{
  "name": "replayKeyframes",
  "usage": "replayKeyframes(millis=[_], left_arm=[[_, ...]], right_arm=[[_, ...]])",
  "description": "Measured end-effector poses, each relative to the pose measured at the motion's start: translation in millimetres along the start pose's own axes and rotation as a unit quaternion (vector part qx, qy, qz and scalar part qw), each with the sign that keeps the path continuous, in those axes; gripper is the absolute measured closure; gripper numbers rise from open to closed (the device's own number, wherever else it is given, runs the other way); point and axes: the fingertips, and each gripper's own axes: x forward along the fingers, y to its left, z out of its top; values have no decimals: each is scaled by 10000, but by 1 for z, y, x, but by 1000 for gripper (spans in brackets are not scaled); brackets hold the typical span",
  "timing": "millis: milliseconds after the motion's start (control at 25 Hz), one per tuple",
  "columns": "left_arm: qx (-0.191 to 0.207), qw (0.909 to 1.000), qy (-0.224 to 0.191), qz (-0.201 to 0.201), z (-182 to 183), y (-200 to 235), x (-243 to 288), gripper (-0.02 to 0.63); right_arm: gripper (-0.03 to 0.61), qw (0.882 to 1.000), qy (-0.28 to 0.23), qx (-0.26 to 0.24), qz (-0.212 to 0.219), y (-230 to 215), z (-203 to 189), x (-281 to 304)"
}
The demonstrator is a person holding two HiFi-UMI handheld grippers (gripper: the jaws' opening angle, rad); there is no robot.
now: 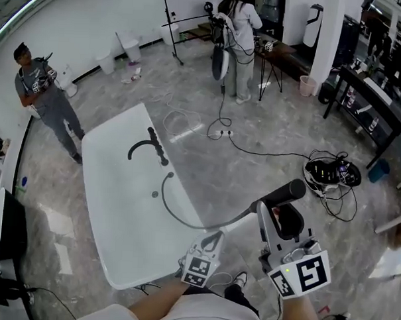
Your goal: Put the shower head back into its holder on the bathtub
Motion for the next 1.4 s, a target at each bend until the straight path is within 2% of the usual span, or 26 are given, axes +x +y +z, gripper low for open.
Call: replayKeyframes(millis=[240,400,640,840,1040,1120,1160,1200,1240,1280,1320,1400], left_arm=[[-280,9959,226,835,-16,4,22,611],[-519,9873,535,1403,-46,18,22,611],[-490,9735,899,2043,-90,52,18,609],[-391,9675,1215,2184,-121,73,28,609],[-600,9632,1427,2198,-146,98,54,603],[-902,9599,1460,2218,-153,112,67,601],[-1355,9549,1452,2207,-162,118,73,601],[-2066,9433,1405,2184,-173,123,77,601],[-2949,9217,1295,2163,-182,131,80,601],[-3870,8898,1117,2145,-188,141,84,601],[-4711,8517,900,2110,-192,151,91,601],[-5989,7744,489,1982,-198,169,110,601]], right_arm=[[440,9979,-82,83,640,-25,11,4],[440,9955,-103,84,943,-33,16,12],[440,9907,-102,115,1348,-28,19,39],[440,9880,-77,126,1537,-32,29,71],[440,9850,-134,97,1720,-32,37,108],[440,9835,-130,68,1801,-32,37,124],[440,9830,-112,44,1830,-31,36,130],[440,9827,-94,18,1850,-31,34,135],[440,9824,-83,-6,1867,-31,34,140],[440,9820,-77,-23,1886,-33,34,147],[440,9816,-66,-31,1909,-36,33,156],[440,9805,13,-1,1963,-48,27,180]])
